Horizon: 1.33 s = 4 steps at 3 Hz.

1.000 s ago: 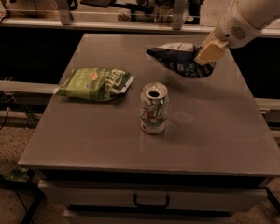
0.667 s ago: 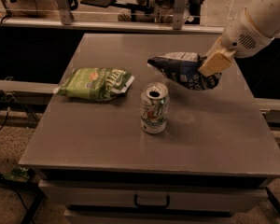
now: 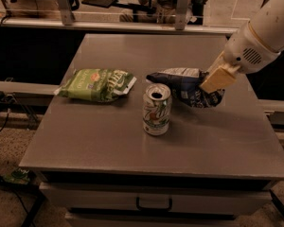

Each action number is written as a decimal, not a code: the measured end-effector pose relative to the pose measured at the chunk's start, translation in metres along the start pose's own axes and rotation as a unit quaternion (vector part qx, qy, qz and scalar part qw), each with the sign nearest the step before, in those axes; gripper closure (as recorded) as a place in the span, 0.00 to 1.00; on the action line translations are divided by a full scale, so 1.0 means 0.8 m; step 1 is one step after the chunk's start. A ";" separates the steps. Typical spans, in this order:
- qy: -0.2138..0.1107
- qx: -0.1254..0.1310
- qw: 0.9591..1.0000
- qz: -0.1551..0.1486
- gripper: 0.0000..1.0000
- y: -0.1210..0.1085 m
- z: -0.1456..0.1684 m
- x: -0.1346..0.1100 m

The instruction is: Move blue chip bag near 7up can

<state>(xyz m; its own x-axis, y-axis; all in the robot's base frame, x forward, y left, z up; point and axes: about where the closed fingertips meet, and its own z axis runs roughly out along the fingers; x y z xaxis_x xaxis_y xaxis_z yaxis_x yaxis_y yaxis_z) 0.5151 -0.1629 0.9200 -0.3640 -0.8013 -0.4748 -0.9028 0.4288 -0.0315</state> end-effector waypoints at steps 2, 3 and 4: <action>0.002 -0.015 1.000 0.001 0.31 0.015 0.013 0.002; 0.002 -0.015 1.000 0.000 0.07 0.016 0.013 0.001; 0.002 -0.014 1.000 0.000 0.00 0.017 0.013 0.000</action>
Offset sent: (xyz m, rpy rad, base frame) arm -0.0106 0.0101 -0.0148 0.0121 0.0361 0.0128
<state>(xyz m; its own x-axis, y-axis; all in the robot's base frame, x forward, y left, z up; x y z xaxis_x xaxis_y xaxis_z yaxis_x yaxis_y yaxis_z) 0.5052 -0.1525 0.9103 -0.3642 -0.8034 -0.4711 -0.9093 0.4160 -0.0064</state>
